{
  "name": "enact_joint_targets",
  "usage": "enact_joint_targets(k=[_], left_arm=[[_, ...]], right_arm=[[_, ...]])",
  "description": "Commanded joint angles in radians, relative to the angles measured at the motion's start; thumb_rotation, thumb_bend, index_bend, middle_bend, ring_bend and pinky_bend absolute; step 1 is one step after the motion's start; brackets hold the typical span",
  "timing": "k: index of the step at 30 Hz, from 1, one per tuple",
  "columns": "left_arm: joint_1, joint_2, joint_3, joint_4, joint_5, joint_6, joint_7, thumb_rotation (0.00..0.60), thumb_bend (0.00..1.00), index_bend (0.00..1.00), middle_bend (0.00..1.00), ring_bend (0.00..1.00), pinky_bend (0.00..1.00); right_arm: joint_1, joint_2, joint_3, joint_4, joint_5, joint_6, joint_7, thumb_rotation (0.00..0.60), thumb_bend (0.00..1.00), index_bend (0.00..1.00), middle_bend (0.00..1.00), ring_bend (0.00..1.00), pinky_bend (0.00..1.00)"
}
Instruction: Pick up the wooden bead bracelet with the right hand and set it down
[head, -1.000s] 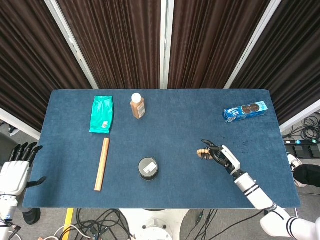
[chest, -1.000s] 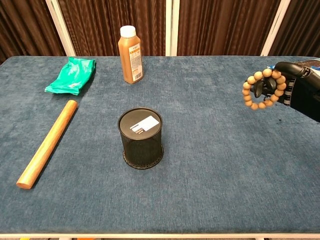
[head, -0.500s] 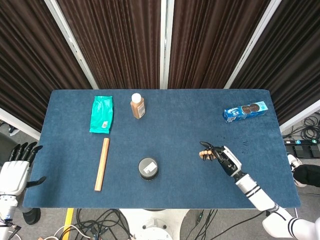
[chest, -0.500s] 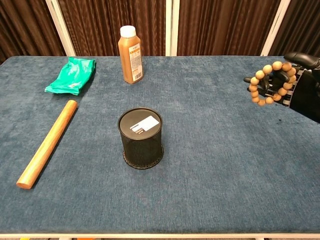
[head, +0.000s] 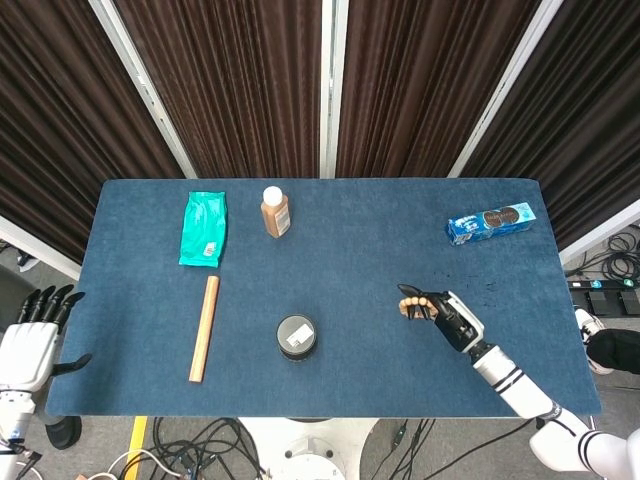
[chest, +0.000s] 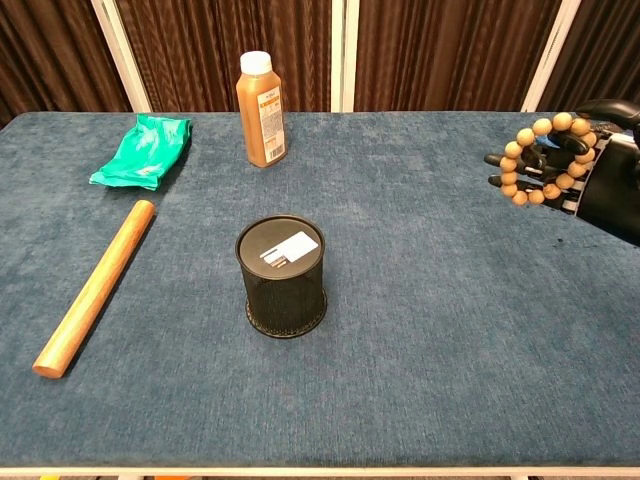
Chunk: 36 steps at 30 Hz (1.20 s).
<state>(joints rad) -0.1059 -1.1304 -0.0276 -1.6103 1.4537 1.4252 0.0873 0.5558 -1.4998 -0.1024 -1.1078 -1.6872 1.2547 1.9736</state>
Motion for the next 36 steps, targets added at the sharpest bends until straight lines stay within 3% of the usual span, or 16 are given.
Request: enact_joint_targets(k=[1, 4, 8, 11, 17, 28, 32, 34, 36], left_arm=[[-0.002, -0.003, -0.001, 0.002, 0.0, -0.001, 0.001, 0.6, 0.0, 0.15, 0.08, 0.01, 0.02], [-0.003, -0.003, -0.002, 0.003, 0.001, -0.002, 0.001, 0.6, 0.0, 0.15, 0.08, 0.01, 0.02], [-0.004, -0.003, -0.002, 0.001, 0.001, -0.003, 0.003, 0.6, 0.0, 0.15, 0.08, 0.01, 0.02], [-0.004, -0.003, -0.002, 0.0, 0.0, -0.003, 0.004, 0.6, 0.0, 0.15, 0.08, 0.01, 0.02], [-0.004, -0.004, -0.001, -0.001, 0.0, -0.004, 0.005, 0.6, 0.0, 0.15, 0.08, 0.01, 0.02], [-0.007, -0.005, -0.002, -0.004, 0.002, -0.006, 0.009, 0.6, 0.0, 0.15, 0.08, 0.01, 0.02], [-0.008, -0.005, -0.002, -0.005, 0.002, -0.007, 0.011, 0.6, 0.0, 0.15, 0.08, 0.01, 0.02], [-0.008, -0.004, -0.002, -0.006, 0.002, -0.006, 0.012, 0.6, 0.0, 0.15, 0.08, 0.01, 0.02], [-0.009, -0.003, -0.003, -0.007, 0.002, -0.006, 0.012, 0.6, 0.0, 0.15, 0.08, 0.01, 0.02]], right_arm=[[-0.002, 0.001, -0.001, 0.001, 0.001, 0.004, 0.002, 0.283, 0.61, 0.71, 0.57, 0.1, 0.0], [-0.003, 0.0, -0.001, 0.004, 0.003, 0.008, -0.002, 0.283, 0.7, 0.72, 0.57, 0.1, 0.0], [-0.004, -0.002, -0.002, 0.009, 0.001, 0.016, -0.011, 0.284, 0.92, 0.68, 0.56, 0.1, 0.0], [-0.004, -0.002, -0.004, 0.014, -0.004, 0.022, -0.019, 0.287, 1.0, 0.64, 0.55, 0.1, 0.0], [-0.009, -0.01, -0.006, 0.031, -0.007, 0.038, -0.035, 0.288, 1.0, 0.56, 0.53, 0.1, 0.0], [-0.012, -0.009, -0.019, 0.047, -0.018, 0.052, -0.045, 0.305, 1.0, 0.51, 0.51, 0.1, 0.0], [-0.012, -0.009, -0.02, 0.048, -0.009, 0.038, -0.07, 0.208, 1.0, 0.46, 0.5, 0.09, 0.0], [-0.008, -0.007, -0.021, 0.044, -0.008, 0.028, -0.077, 0.193, 0.96, 0.43, 0.5, 0.08, 0.0], [-0.005, -0.006, -0.023, 0.041, -0.007, 0.02, -0.079, 0.188, 0.8, 0.41, 0.5, 0.08, 0.0]])
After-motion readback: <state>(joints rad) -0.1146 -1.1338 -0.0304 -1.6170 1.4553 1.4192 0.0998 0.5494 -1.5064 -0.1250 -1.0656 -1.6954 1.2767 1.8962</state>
